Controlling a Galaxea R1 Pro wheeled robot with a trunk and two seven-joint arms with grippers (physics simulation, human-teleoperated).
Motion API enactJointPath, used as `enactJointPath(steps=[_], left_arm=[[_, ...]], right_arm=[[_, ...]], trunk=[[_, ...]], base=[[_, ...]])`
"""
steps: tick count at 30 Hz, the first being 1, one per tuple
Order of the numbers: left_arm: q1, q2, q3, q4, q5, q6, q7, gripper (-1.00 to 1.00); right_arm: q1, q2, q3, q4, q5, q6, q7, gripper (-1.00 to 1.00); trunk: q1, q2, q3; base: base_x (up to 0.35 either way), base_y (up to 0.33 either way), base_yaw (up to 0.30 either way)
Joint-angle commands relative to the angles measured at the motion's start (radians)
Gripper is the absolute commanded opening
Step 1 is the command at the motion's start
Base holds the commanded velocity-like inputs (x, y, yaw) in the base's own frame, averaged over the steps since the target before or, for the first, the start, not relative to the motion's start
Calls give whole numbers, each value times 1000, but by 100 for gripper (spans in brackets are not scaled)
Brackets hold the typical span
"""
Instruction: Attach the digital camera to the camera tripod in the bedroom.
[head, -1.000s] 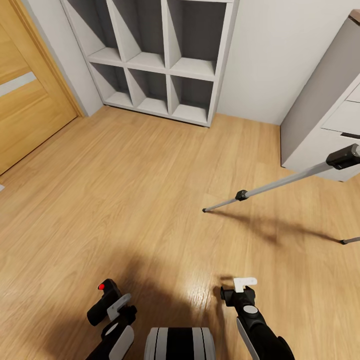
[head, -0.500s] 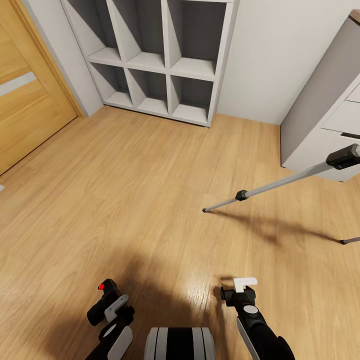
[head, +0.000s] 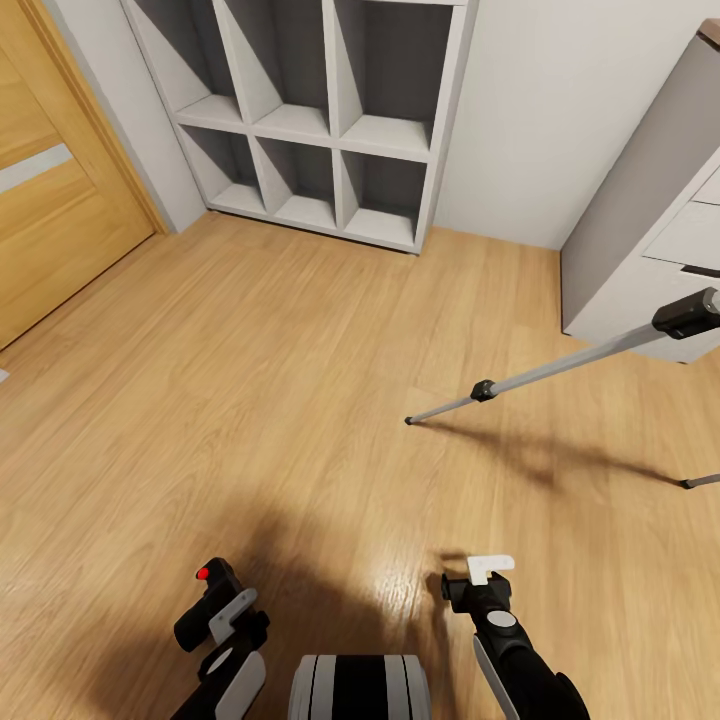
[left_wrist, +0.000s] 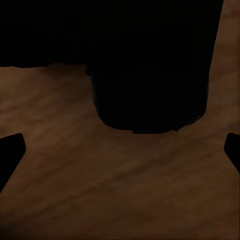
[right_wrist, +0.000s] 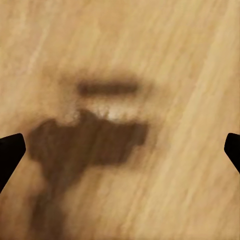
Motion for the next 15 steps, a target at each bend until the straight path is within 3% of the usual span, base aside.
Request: enactJointPath(steps=[1, 15], left_arm=[[0, 0, -2, -1, 11, -7, 2, 100], [0, -3, -2, -2, 8, -7, 2, 100]], right_arm=[[0, 0, 3, -2, 4, 8, -6, 100], [0, 0, 0, -2, 4, 6, -4, 100]], trunk=[[0, 0, -1], [0, 0, -1]], base=[[0, 0, 0], [0, 0, 0]])
